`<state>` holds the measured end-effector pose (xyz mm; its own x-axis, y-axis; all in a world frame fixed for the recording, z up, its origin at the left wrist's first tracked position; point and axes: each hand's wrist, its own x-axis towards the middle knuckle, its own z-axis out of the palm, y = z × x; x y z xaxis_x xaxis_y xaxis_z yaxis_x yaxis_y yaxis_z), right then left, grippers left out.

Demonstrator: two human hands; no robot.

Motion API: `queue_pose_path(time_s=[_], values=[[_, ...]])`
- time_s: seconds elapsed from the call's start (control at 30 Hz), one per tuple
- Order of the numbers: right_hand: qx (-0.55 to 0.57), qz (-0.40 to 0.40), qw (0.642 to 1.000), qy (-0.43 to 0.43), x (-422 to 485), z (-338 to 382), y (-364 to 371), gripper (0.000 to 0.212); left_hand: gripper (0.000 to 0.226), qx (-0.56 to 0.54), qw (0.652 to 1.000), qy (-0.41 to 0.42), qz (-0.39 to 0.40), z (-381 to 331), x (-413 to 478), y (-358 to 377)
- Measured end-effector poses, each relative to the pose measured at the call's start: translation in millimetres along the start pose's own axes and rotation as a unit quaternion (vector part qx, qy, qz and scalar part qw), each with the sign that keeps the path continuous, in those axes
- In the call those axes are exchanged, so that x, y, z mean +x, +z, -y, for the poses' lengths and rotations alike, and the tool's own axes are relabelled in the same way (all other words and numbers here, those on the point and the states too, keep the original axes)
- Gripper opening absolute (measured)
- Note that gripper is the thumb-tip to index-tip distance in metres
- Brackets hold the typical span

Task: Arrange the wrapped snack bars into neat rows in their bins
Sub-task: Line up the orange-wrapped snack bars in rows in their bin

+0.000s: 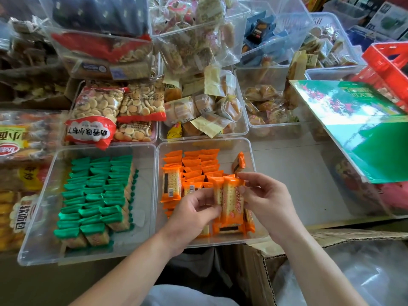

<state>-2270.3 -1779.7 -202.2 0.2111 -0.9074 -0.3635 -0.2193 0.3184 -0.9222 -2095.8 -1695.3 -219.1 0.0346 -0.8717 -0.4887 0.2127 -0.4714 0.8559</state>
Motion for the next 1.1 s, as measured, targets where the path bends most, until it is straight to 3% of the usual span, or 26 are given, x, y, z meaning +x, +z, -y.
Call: queue_pose_path(time_s=[0.3,0.43,0.53,0.7,0.8,0.87,0.93,1.0,1.1], values=[[-0.009,-0.001,1.000,-0.029,-1,7,2,0.027,0.029,-0.049,0.999,0.001,0.002,0,-1,0],[0.023,0.041,0.999,0.025,-7,5,1,0.038,0.028,-0.062,0.998,0.010,-0.028,5,-2,0],[-0.024,0.089,0.995,0.035,-13,-1,3,0.031,0.031,-0.051,0.997,0.017,-0.060,6,-2,-1],[-0.065,0.076,0.995,-0.012,-13,-5,-1,0.036,0.022,-0.063,0.994,0.003,-0.095,10,1,-10],[-0.215,0.151,0.962,-0.076,-8,4,-15,0.045,0.022,0.028,0.991,0.027,-0.125,2,0,-25],[-0.317,0.214,0.919,-0.102,-5,14,-16,0.045,0.023,0.087,0.989,0.035,-0.112,-2,-1,-33],[-0.366,0.228,0.893,-0.127,-1,20,-10,0.047,0.028,0.125,0.989,0.022,-0.074,-4,0,-36],[-0.364,0.209,0.893,-0.163,4,22,-1,0.051,0.028,0.125,0.992,0.008,-0.024,-4,-1,-31],[-0.330,0.163,0.912,-0.184,15,18,10,0.063,0.021,0.042,0.999,-0.006,0.017,-3,0,-23]])
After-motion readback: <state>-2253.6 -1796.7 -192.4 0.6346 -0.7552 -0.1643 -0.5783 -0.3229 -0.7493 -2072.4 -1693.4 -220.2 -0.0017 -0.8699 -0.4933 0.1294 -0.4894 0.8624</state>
